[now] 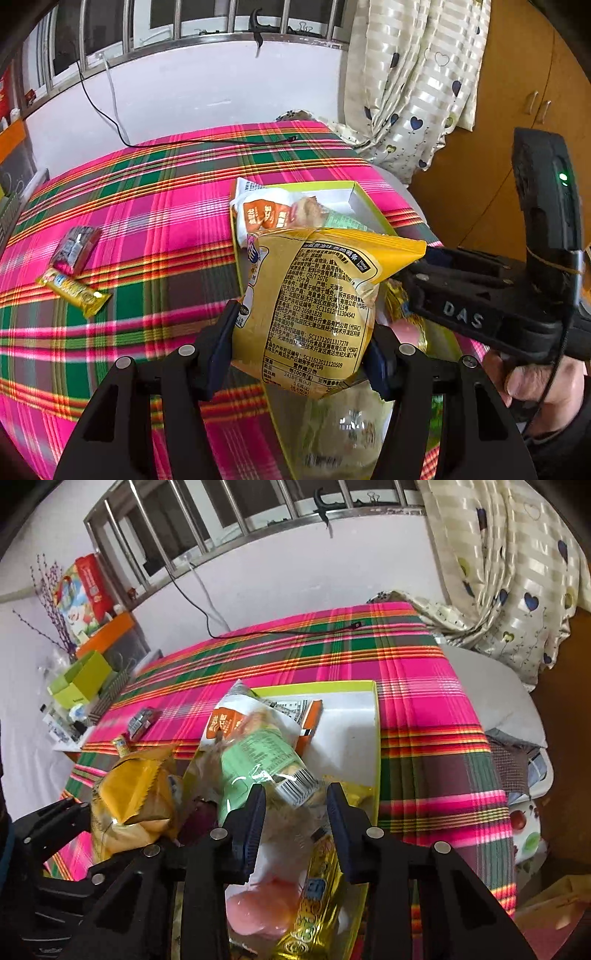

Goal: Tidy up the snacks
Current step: 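Lower both bags over the box and open both tools to release them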

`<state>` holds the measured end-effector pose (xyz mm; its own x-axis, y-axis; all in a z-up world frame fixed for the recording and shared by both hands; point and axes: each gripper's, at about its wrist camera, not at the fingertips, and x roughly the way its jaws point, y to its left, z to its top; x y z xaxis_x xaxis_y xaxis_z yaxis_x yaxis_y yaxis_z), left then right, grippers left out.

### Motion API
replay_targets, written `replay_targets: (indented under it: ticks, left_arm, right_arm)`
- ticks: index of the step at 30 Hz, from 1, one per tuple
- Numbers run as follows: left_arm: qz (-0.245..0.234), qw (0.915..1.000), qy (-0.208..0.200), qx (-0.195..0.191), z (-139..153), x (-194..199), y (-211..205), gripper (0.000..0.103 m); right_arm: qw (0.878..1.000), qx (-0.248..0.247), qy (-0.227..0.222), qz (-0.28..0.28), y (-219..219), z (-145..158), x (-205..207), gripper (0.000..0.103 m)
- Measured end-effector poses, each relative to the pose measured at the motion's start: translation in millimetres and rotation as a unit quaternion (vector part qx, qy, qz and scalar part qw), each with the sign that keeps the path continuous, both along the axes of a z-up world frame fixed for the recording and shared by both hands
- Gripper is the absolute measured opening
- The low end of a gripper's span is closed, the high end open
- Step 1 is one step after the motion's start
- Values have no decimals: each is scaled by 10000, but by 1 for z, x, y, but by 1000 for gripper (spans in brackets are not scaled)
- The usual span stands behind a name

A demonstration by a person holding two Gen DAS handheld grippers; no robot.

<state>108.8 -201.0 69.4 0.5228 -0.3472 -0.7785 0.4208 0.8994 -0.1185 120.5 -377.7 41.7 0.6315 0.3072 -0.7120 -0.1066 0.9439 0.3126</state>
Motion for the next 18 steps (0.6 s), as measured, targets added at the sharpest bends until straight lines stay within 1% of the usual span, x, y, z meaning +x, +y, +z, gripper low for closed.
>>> replay_targets:
  ticks: [4, 11, 16, 18]
  left_arm:
    - [62, 9999, 12, 152, -6, 13, -10, 61]
    - [335, 9985, -148, 394, -8, 33, -24, 61]
    - [414, 9975, -261, 504, -10, 35, -30, 63]
    - [471, 9975, -248, 467, -10, 34, -29, 66]
  right_arm:
    - [9999, -36, -128, -44, -4, 6, -10, 32]
    - [9995, 34, -247, -175, -16, 13, -30, 32]
    - [9992, 99, -261, -280, -22, 16, -42, 33]
    - [9992, 100, -250, -311, -24, 16, -47, 33]
